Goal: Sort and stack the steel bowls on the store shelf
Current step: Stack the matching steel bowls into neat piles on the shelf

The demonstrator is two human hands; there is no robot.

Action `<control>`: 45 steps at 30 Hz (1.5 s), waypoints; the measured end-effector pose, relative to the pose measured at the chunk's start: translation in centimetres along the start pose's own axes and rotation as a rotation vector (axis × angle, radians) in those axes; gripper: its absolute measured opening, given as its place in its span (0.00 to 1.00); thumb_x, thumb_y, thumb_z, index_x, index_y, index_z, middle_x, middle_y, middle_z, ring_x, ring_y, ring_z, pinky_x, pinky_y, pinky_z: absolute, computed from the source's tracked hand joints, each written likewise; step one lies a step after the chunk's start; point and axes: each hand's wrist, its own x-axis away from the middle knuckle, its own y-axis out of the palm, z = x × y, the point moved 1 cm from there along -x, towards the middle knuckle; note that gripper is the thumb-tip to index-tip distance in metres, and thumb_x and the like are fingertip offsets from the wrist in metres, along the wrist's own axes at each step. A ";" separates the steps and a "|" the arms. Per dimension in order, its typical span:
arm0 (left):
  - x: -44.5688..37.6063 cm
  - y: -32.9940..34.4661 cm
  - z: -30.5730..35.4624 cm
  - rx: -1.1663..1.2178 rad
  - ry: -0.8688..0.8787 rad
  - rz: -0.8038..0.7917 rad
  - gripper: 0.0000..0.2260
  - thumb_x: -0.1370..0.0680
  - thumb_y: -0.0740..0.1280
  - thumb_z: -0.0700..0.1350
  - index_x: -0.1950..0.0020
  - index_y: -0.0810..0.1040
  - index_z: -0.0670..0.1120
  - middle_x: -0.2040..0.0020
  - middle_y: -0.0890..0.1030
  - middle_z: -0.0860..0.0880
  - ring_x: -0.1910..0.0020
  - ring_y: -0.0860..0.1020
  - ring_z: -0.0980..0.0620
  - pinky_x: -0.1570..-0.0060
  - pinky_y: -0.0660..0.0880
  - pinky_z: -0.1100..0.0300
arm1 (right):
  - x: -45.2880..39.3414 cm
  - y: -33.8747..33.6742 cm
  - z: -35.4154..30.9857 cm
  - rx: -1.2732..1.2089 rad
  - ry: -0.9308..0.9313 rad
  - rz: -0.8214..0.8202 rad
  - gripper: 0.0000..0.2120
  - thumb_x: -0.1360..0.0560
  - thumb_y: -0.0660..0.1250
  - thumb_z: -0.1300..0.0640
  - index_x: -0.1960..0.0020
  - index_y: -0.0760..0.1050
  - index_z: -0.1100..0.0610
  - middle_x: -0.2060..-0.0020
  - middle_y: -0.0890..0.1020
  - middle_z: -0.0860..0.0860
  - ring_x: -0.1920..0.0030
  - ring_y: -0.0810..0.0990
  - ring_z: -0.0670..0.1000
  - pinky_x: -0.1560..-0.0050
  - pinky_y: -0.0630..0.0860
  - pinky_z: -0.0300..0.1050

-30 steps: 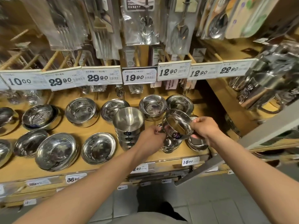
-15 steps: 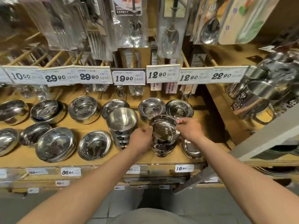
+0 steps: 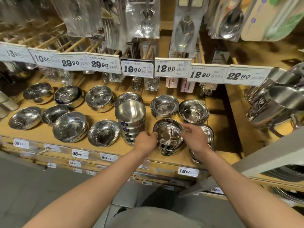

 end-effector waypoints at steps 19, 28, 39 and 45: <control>1.0 1.1 0.9 -0.293 0.216 0.169 0.14 0.17 0.58 0.42 0.41 0.83 0.41 0.46 0.84 0.42 0.46 0.80 0.42 0.51 0.73 0.58 | 0.5 0.3 2.0 -0.109 0.004 0.015 0.14 0.26 0.71 0.64 0.48 0.75 0.47 0.56 0.79 0.47 0.53 0.80 0.50 0.50 0.81 0.50; 0.2 1.0 1.0 -0.165 0.129 0.132 0.14 0.18 0.60 0.41 0.45 0.83 0.35 0.47 0.83 0.34 0.45 0.81 0.34 0.44 0.80 0.42 | 0.4 -0.2 1.5 -0.055 -0.009 -0.009 0.14 0.24 0.70 0.63 0.43 0.75 0.49 0.53 0.78 0.44 0.51 0.79 0.46 0.43 0.81 0.51; 0.1 1.4 1.2 -0.127 0.112 0.131 0.13 0.18 0.61 0.42 0.45 0.80 0.34 0.44 0.82 0.34 0.42 0.80 0.34 0.42 0.79 0.41 | 0.7 -0.7 1.3 -0.045 -0.008 -0.017 0.19 0.24 0.70 0.64 0.34 0.76 0.57 0.54 0.78 0.45 0.50 0.81 0.49 0.42 0.82 0.55; 0.1 1.3 1.1 -0.082 0.096 0.127 0.13 0.18 0.61 0.43 0.45 0.80 0.35 0.43 0.81 0.34 0.41 0.79 0.35 0.41 0.79 0.42 | 0.6 -0.8 1.2 -0.065 0.014 -0.022 0.18 0.23 0.69 0.64 0.34 0.76 0.56 0.53 0.78 0.45 0.53 0.81 0.48 0.43 0.82 0.54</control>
